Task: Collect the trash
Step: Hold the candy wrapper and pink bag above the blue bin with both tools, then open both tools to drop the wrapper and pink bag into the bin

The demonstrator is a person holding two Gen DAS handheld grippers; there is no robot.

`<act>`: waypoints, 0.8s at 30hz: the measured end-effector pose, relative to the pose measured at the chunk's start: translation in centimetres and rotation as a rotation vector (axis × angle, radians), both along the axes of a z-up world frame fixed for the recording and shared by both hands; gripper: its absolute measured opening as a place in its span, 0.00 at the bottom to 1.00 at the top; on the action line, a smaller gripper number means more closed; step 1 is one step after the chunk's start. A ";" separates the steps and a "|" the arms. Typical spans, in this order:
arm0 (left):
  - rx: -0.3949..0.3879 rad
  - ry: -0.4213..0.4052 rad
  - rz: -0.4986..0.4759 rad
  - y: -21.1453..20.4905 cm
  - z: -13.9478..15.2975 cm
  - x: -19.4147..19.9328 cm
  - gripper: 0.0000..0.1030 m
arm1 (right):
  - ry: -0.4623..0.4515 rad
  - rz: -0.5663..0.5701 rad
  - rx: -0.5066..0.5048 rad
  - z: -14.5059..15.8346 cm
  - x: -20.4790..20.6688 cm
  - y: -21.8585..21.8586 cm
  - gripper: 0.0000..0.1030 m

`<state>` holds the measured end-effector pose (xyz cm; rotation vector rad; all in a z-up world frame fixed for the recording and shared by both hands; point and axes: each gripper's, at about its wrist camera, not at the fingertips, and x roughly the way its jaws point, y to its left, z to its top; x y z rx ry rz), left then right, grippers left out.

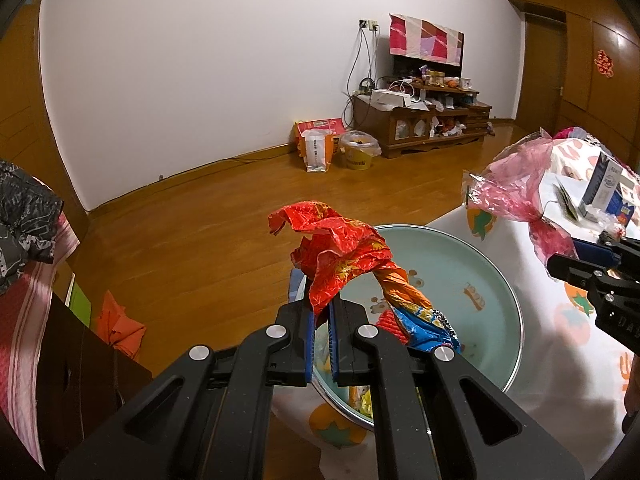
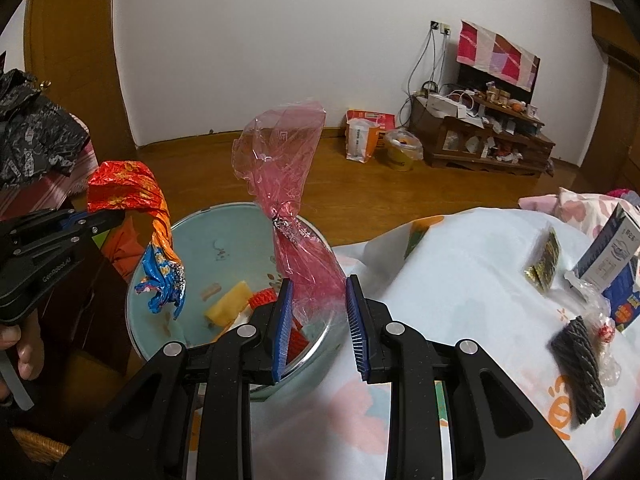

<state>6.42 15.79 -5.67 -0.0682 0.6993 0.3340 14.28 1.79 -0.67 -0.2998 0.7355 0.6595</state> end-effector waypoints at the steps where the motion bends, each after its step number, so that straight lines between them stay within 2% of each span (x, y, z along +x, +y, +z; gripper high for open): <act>1: 0.000 0.000 0.000 0.0 0.0 0.0 0.05 | 0.001 0.001 0.000 0.0 0.0 0.0 0.26; 24: -0.012 -0.003 -0.007 0.1 0.4 0.1 0.05 | 0.007 0.025 0.000 0.1 -0.3 0.8 0.26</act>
